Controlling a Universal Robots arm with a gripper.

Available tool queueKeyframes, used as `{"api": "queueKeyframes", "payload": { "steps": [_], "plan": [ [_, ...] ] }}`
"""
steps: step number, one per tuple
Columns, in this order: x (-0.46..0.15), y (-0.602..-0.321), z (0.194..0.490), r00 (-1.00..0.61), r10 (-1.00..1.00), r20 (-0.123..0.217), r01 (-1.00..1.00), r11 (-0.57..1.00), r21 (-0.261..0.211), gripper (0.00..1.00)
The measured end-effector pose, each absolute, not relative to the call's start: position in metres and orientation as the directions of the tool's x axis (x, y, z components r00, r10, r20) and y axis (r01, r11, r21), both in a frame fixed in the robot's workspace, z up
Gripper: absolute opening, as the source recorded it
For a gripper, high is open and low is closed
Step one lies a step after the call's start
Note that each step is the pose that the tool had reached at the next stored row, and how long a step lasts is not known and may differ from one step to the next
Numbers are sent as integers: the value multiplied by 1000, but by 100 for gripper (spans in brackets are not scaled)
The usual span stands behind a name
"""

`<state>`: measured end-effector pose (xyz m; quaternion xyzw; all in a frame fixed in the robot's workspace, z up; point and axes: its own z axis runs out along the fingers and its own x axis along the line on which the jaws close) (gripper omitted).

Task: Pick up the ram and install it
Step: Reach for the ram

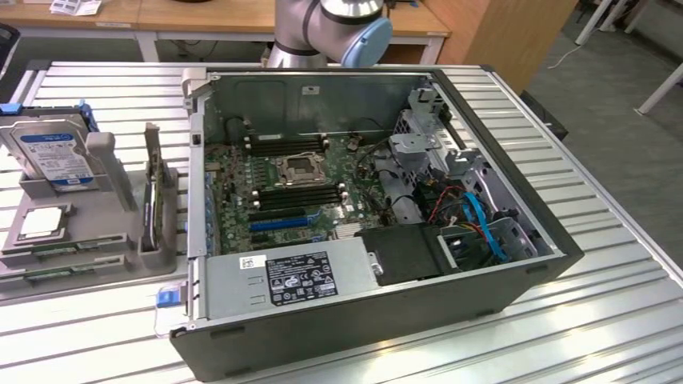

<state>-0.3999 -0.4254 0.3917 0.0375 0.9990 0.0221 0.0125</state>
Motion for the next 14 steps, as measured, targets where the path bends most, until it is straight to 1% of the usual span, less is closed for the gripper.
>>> {"api": "queueKeyframes", "payload": {
  "steps": [9, 14],
  "plan": [
    [-400, -436, 392, -997, 76, -23, 75, 996, 45, 10],
    [-400, -436, 392, -997, 76, -23, 75, 996, 45, 10]
  ]
}}
